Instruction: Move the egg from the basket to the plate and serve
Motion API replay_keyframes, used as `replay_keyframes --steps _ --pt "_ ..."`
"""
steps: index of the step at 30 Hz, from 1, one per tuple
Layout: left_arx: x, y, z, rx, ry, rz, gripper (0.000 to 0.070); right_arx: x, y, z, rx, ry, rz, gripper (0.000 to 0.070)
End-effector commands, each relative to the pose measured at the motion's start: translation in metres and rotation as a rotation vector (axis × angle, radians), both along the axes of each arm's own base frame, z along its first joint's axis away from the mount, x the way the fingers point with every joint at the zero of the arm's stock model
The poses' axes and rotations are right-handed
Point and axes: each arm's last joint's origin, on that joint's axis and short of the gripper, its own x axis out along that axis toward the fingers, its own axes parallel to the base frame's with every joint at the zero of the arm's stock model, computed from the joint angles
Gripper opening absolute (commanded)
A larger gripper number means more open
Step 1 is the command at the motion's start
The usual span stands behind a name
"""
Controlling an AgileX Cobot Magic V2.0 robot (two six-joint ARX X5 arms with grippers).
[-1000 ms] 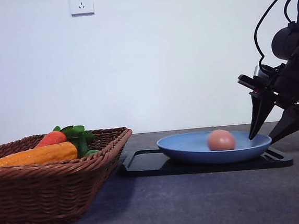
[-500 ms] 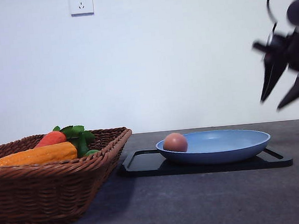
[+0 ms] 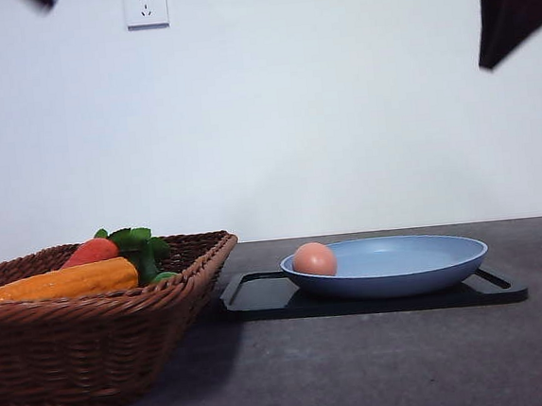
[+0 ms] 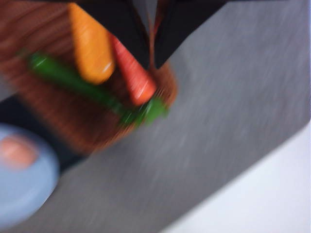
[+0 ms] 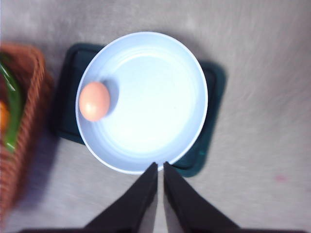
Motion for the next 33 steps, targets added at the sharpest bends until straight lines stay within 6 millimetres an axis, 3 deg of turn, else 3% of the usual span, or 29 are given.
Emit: replay_keyframes --steps 1,6,9,12,17,24,29,33 --pt "0.009 0.005 -0.003 -0.016 0.019 0.058 0.0000 -0.011 0.010 0.010 -0.109 -0.064 0.007 0.0000" --pt "0.021 0.030 -0.017 -0.147 0.061 0.136 0.0000 -0.054 0.037 0.037 -0.199 -0.254 0.060 0.0000" --pt "0.015 0.042 -0.024 -0.258 0.023 0.112 0.0000 -0.078 0.042 0.046 -0.196 -0.389 0.065 0.0000" --pt "0.003 0.052 -0.036 -0.356 -0.039 0.084 0.0000 -0.099 0.042 0.042 -0.159 -0.497 0.073 0.0000" --pt "-0.024 0.065 -0.062 -0.515 -0.094 0.060 0.0000 -0.126 0.034 0.009 -0.084 -0.606 0.094 0.0000" --pt "-0.056 0.079 -0.101 -0.686 -0.113 0.063 0.0000 -0.147 0.020 -0.066 -0.048 -0.660 0.086 0.0000" --pt "-0.066 0.085 -0.109 -0.803 -0.094 0.118 0.0000 -0.154 0.015 -0.109 0.018 -0.672 0.040 0.0000" --pt "-0.066 0.085 -0.108 -0.810 -0.100 0.118 0.0000 -0.156 0.013 -0.118 0.030 -0.644 0.019 0.0000"
